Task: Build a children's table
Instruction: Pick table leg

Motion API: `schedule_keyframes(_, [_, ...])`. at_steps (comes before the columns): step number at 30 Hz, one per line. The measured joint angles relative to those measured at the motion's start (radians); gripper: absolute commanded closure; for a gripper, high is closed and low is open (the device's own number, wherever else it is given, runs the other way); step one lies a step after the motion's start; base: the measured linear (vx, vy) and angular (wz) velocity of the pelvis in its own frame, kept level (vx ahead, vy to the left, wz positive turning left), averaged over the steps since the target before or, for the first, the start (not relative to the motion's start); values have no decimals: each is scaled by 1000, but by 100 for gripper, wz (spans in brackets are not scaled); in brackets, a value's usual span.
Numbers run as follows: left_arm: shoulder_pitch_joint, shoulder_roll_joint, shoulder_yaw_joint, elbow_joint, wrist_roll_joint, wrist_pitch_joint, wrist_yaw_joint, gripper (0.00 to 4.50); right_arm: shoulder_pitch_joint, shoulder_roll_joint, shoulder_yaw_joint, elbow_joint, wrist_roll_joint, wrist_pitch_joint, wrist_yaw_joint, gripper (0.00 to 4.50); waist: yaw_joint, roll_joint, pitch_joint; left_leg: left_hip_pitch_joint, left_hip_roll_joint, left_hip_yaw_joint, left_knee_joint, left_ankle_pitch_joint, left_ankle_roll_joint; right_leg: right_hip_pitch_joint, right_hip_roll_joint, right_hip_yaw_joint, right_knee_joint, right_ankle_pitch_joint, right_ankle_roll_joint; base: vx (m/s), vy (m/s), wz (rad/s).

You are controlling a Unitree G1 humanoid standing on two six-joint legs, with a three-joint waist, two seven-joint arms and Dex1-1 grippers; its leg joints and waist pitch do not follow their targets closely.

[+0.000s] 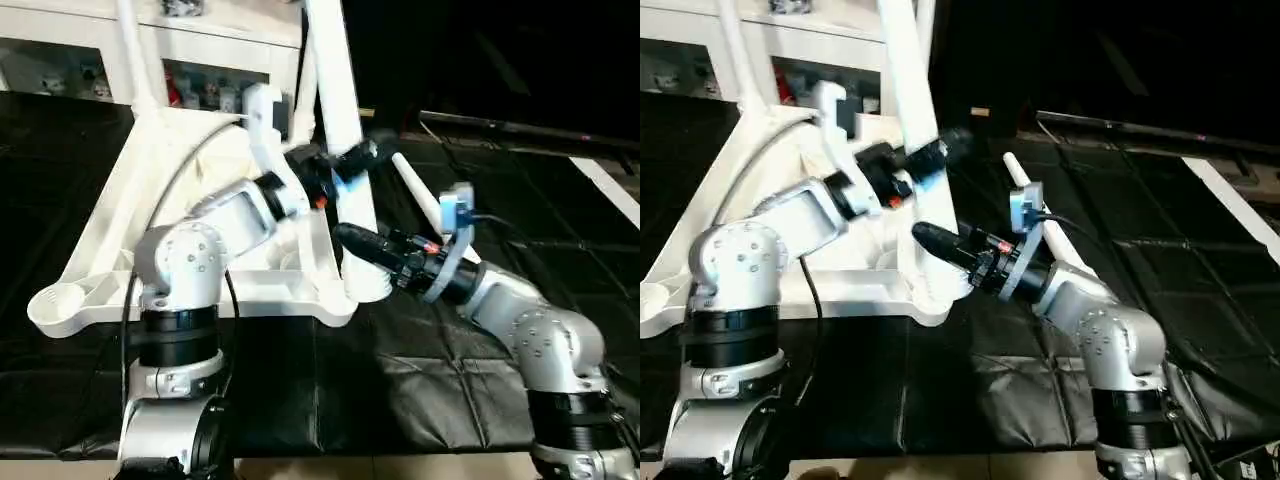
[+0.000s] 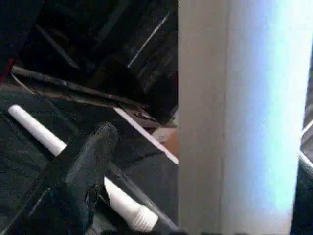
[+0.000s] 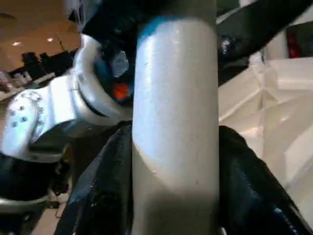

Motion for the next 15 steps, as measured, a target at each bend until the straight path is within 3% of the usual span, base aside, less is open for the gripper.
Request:
schedule_keyframes(1, [-2, 0, 4, 10, -4, -5, -6, 28, 7, 0, -1, 0, 5, 1, 0, 257, 0, 2, 0, 0, 0, 0, 0, 0, 0, 0, 0, 0, 0, 0, 0, 0, 0, 0])
schedule_keyframes(4, [-8, -10, 44, 28, -46, -24, -16, 35, 11, -1, 0, -2, 16, 9, 4, 257, 0, 4, 1, 0, 0, 0, 0, 0, 0, 0, 0, 0, 0, 0, 0, 0, 0, 0])
schedule_keyframes(8, [-15, -27, 97, 47, -106, -26, -10, 80, 14, -4, 0, -10, 29, 15, 3, 257, 1, 6, 0, 0, 0, 0, 0, 0, 0, 1, -1, -1, 0, 0, 0, 0, 0, 0])
schedule_keyframes(15, [-15, -14, 76, 53, -108, -48, -11, 134, 14, -7, 2, -10, 20, 16, -8, 257, 10, 5, 0, -1, 0, 0, 0, 0, 0, 0, -1, -1, -1, 0, 0, 0, 0, 0])
